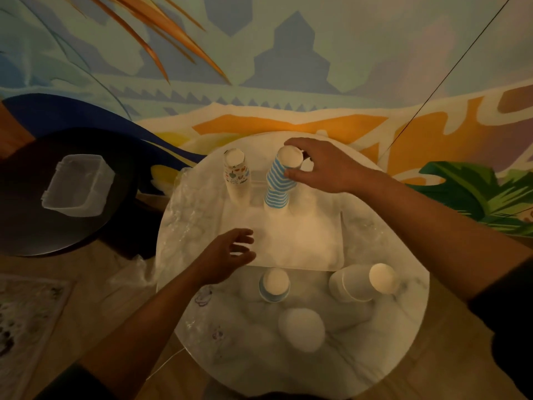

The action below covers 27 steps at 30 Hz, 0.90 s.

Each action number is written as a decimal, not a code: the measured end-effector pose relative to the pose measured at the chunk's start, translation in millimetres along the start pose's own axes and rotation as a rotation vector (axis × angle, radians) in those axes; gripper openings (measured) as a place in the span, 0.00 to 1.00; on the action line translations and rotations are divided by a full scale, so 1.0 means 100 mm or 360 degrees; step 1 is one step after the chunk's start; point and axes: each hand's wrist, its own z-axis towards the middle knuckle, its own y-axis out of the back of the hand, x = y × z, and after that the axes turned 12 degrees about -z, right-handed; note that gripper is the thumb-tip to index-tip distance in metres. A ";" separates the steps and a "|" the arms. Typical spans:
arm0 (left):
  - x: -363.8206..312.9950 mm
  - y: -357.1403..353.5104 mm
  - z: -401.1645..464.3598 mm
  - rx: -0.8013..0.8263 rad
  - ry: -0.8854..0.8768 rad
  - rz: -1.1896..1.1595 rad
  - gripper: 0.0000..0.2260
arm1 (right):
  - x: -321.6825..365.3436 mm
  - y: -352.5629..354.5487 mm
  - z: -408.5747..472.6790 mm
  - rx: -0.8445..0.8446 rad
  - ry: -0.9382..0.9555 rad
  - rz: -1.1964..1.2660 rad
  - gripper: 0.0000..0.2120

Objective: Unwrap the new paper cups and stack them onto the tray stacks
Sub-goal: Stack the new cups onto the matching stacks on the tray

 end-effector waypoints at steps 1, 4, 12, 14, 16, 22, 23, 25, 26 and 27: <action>0.03 -0.02 -0.06 0.0040 -0.0003 0.0010 0.25 | -0.04 -0.08 0.08 0.0018 -0.0020 -0.0019 0.28; 0.10 -0.10 -0.24 0.0228 -0.0070 0.0170 0.31 | -0.14 -0.33 0.24 0.0107 -0.0083 -0.0101 0.30; 0.12 -0.43 -0.40 0.0378 -0.0485 0.0458 0.31 | -0.28 -0.92 0.28 0.0488 -0.0250 -0.0350 0.36; 0.06 -0.47 -0.39 0.0323 -0.0543 0.0443 0.25 | -0.28 -0.98 0.24 0.0519 -0.0266 -0.0396 0.38; 0.01 -0.47 -0.38 0.0293 -0.0562 0.0432 0.23 | -0.23 -0.95 0.22 0.0492 -0.0247 -0.0483 0.42; -0.20 -0.38 -0.37 0.0270 -0.0606 0.0338 0.25 | -0.06 -0.60 0.03 0.0438 -0.0104 -0.0585 0.34; -0.27 -0.35 -0.37 0.0255 -0.0624 0.0302 0.25 | -0.02 -0.53 -0.05 0.0444 -0.0090 -0.0581 0.33; -0.46 -0.27 -0.37 0.0232 -0.0652 0.0226 0.25 | 0.08 -0.42 -0.24 0.0470 -0.0062 -0.0593 0.30; -0.58 -0.22 -0.36 0.0230 -0.0669 0.0212 0.26 | 0.13 -0.40 -0.37 0.0494 -0.0053 -0.0602 0.30; -0.70 -0.17 -0.35 0.0230 -0.0687 0.0216 0.26 | 0.17 -0.39 -0.50 0.0534 -0.0046 -0.0605 0.29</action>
